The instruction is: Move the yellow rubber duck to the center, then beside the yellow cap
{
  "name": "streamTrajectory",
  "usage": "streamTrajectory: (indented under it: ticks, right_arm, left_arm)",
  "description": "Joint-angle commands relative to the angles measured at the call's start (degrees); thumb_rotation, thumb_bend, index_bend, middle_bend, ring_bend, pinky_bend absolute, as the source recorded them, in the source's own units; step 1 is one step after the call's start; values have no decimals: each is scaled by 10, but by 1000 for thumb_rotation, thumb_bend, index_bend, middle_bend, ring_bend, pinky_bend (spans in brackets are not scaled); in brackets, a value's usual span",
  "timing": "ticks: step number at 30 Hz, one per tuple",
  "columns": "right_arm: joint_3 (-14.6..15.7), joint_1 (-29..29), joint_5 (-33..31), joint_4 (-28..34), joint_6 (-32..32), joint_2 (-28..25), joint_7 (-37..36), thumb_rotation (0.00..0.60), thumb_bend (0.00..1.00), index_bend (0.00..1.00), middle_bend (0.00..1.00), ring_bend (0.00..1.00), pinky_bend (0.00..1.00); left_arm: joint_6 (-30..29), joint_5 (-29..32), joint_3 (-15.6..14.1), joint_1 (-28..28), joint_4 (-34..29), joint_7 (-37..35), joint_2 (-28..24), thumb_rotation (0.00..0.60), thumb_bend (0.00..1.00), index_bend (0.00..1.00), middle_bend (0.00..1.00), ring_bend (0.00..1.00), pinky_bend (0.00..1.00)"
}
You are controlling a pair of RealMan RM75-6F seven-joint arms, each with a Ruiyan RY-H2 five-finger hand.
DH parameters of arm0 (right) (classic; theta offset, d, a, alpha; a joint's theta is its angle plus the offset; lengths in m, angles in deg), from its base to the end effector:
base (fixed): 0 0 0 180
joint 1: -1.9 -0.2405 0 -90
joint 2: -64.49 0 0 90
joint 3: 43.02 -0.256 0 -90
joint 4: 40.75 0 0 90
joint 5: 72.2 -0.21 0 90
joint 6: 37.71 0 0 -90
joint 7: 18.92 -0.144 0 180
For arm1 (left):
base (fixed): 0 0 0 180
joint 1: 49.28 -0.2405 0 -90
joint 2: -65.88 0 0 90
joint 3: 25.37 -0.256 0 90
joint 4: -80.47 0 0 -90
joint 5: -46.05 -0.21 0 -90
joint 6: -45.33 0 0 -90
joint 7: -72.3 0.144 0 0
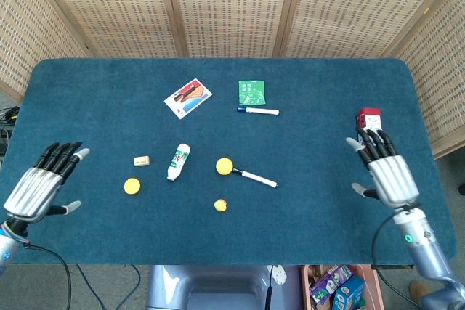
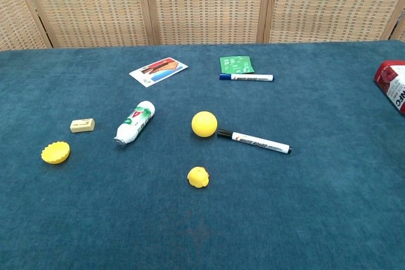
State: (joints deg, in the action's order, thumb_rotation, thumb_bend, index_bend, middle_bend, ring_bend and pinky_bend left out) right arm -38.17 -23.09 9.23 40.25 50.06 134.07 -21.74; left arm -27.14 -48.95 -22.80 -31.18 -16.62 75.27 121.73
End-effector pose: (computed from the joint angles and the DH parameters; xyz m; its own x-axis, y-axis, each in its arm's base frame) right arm -0.2815 -0.2681 0.1420 0.4480 0.0819 0.8903 -0.8572 -0.2437 0.4538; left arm -0.2515 0.2377 0.1584 0.5625 0.0813 0.8228 0.7842 -0.3676 -0.4998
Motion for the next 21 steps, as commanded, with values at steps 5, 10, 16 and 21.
streamTrajectory:
  ticks: [5, 10, 16, 21]
  right_arm:
    - [-12, 98, 2, 16, 81, 15, -30, 600, 13, 0, 0, 0, 0]
    - [-23, 105, -3, 13, 67, 6, -11, 600, 14, 0, 0, 0, 0]
    - [-45, 116, -9, 5, 51, -8, -35, 600, 14, 0, 0, 0, 0]
    - [-59, 120, -12, 10, 33, -19, -47, 600, 14, 0, 0, 0, 0]
  left_arm:
    - [134, -44, 19, 114, -63, 87, 29, 600, 0, 1, 0, 0, 0]
    - [202, -6, 41, 162, -82, 149, 68, 600, 15, 93, 0, 0, 0]
    - [282, 81, 67, 225, -62, 233, 152, 600, 100, 238, 0, 0, 0]
    - [313, 159, 77, 265, -28, 303, 216, 600, 147, 296, 0, 0, 0]
